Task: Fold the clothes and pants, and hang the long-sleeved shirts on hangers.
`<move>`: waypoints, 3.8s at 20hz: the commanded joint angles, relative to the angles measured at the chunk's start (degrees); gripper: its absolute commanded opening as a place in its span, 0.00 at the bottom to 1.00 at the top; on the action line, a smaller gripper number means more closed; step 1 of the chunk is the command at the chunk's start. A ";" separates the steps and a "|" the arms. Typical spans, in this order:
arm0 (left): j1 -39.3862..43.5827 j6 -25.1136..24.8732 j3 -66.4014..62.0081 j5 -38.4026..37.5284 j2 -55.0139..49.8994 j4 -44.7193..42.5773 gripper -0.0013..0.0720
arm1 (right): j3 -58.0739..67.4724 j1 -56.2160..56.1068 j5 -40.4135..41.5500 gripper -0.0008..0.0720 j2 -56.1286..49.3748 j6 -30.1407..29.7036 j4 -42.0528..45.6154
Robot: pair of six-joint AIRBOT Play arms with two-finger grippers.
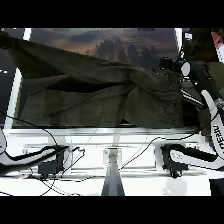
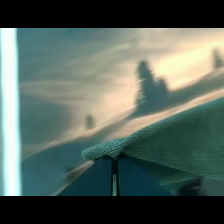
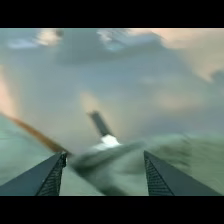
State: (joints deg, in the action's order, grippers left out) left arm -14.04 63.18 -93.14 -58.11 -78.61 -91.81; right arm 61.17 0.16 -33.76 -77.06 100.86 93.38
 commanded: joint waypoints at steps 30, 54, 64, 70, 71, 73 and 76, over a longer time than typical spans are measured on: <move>-1.40 10.36 0.11 -3.23 -5.66 -8.63 0.04 | 11.21 24.79 -23.65 0.48 -22.14 -46.69 -43.58; -1.29 10.38 0.13 -3.26 -8.46 -6.05 0.04 | 11.23 24.79 -22.80 0.40 -24.17 -63.91 -54.84; -1.31 10.34 -0.48 -2.14 -8.26 -6.78 0.04 | 15.98 24.87 -11.41 0.05 -19.58 -63.52 -57.79; -1.42 10.36 -3.04 6.75 -2.75 -12.28 0.04 | 16.04 26.75 0.35 0.05 -13.16 -49.62 -42.47; -1.60 10.38 -3.04 7.17 -1.70 -13.03 0.04 | 16.04 27.23 0.31 0.05 -12.94 -48.76 -41.88; -1.81 10.36 -3.04 7.13 -0.55 -13.42 0.04 | 16.02 27.78 0.20 0.05 -12.98 -48.28 -41.86; -1.90 10.36 -3.02 6.64 -0.46 -13.29 0.04 | 16.02 27.82 0.17 0.05 -12.98 -48.30 -41.88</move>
State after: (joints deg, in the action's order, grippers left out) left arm -15.81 73.54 -96.07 -52.10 -79.90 -104.27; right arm 77.12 27.66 -34.72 -90.41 51.05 50.02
